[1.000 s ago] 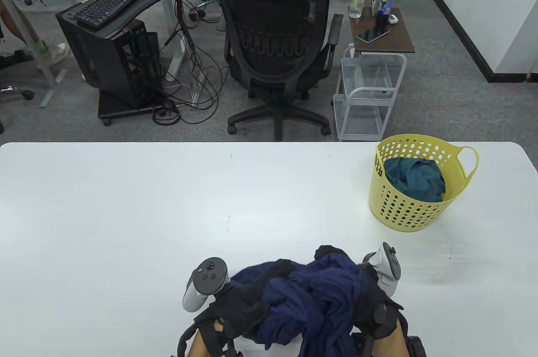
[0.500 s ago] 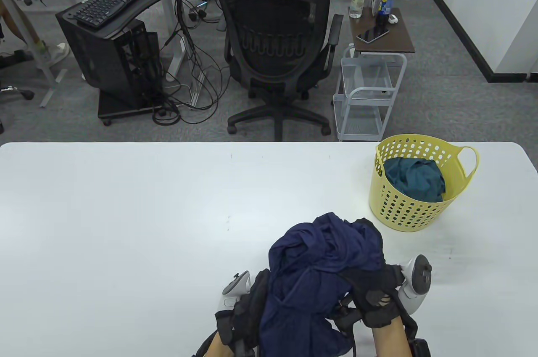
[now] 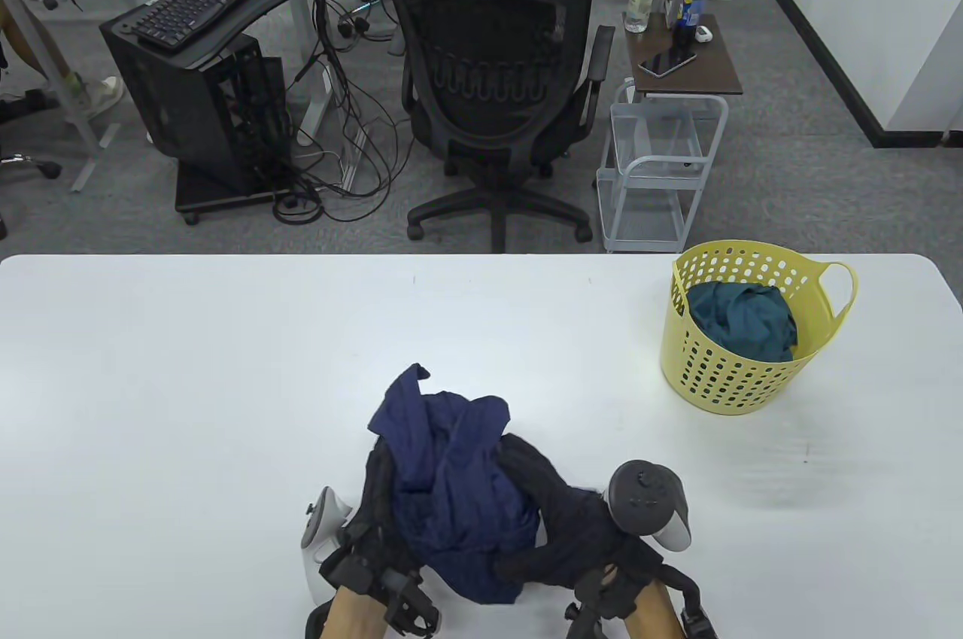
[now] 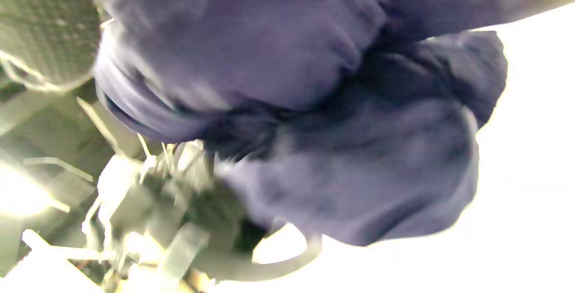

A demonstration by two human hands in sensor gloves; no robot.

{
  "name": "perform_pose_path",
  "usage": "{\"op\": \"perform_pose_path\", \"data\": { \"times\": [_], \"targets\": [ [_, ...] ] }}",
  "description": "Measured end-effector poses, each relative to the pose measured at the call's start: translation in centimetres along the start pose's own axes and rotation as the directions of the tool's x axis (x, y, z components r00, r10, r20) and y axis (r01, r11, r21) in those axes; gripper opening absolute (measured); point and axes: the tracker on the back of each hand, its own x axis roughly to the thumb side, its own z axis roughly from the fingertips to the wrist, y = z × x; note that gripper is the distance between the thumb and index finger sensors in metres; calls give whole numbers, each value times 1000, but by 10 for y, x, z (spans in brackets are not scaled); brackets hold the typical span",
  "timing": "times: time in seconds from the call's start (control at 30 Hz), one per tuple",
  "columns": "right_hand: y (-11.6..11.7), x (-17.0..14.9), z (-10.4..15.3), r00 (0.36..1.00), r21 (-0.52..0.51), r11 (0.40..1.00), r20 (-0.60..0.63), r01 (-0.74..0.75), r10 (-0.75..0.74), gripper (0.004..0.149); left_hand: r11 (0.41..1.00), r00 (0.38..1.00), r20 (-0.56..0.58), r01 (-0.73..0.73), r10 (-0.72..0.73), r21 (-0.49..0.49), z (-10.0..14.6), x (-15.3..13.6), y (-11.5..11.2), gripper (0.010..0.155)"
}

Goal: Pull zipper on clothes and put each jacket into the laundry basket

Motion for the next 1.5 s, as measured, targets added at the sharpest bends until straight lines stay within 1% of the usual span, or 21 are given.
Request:
{"op": "perform_pose_path", "data": {
  "times": [0.07,0.13,0.17,0.23,0.3,0.33,0.5,0.6,0.67,0.7,0.73,0.8,0.9,1.0,1.1,1.2,1.27,1.33,1.4,1.47,1.5],
  "targets": [
    [15,3,-7,995,9,997,-54,-79,79,68,998,997,75,13,-9,-60,1,9,0,117],
    [23,6,-13,976,-154,964,-33,-217,215,63,970,980,140,166,-142,-176,0,19,-11,123],
    [23,7,-13,970,-156,957,-42,-243,239,62,949,963,143,252,-227,-192,-1,21,-16,125],
    [21,10,-10,963,-255,930,-18,-265,269,61,813,836,118,549,-536,-196,1,21,-33,131],
    [14,11,-6,977,-277,939,15,-202,215,61,768,770,96,637,-630,-68,4,19,-41,126],
    [9,10,-4,988,-267,954,32,-138,152,61,796,792,107,606,-601,-13,3,20,-43,122],
    [-19,8,6,962,-106,962,131,253,-239,70,917,920,132,383,-369,-108,2,31,-30,98],
    [-46,4,21,930,-284,891,203,355,-306,61,940,940,224,296,-256,-169,5,45,-23,95],
    [-56,-8,32,933,-495,792,148,357,-328,58,941,951,275,214,-139,-263,5,51,-23,94],
    [-55,-16,34,952,-573,769,67,283,-300,66,936,956,285,155,-62,-317,6,53,-24,94],
    [-52,-22,32,965,-558,801,3,218,-261,78,926,957,290,124,-17,-357,6,53,-26,93],
    [-35,-27,19,968,-292,926,-11,237,-252,96,912,950,312,147,-22,-383,5,53,-31,93],
    [-11,-20,2,881,-112,874,70,472,-467,115,891,919,351,304,-181,-336,4,45,-41,91],
    [12,-13,-8,876,29,876,22,482,-482,125,839,858,400,454,-321,-301,1,25,-58,85],
    [19,-18,-8,889,-86,886,-3,456,-457,121,877,897,377,360,-232,-317,-3,3,-66,77],
    [15,-27,-5,889,-185,878,-47,441,-456,98,872,919,328,335,-218,-358,-4,-2,-69,74],
    [12,-31,-1,887,-327,858,-107,396,-450,84,853,866,313,468,-391,-230,-1,2,-69,77],
    [0,-30,4,881,-419,828,-122,372,-457,74,726,700,329,685,-634,-61,-2,12,-63,80],
    [-16,-28,10,916,-455,846,-137,280,-377,68,615,576,301,787,-760,47,-1,21,-57,81],
    [-43,-18,22,956,-511,846,-144,151,-257,67,437,384,301,890,-873,133,-2,32,-47,83],
    [-53,-13,27,963,-551,827,-147,111,-227,67,401,349,279,903,-895,156,-2,35,-44,84]
  ]
}}
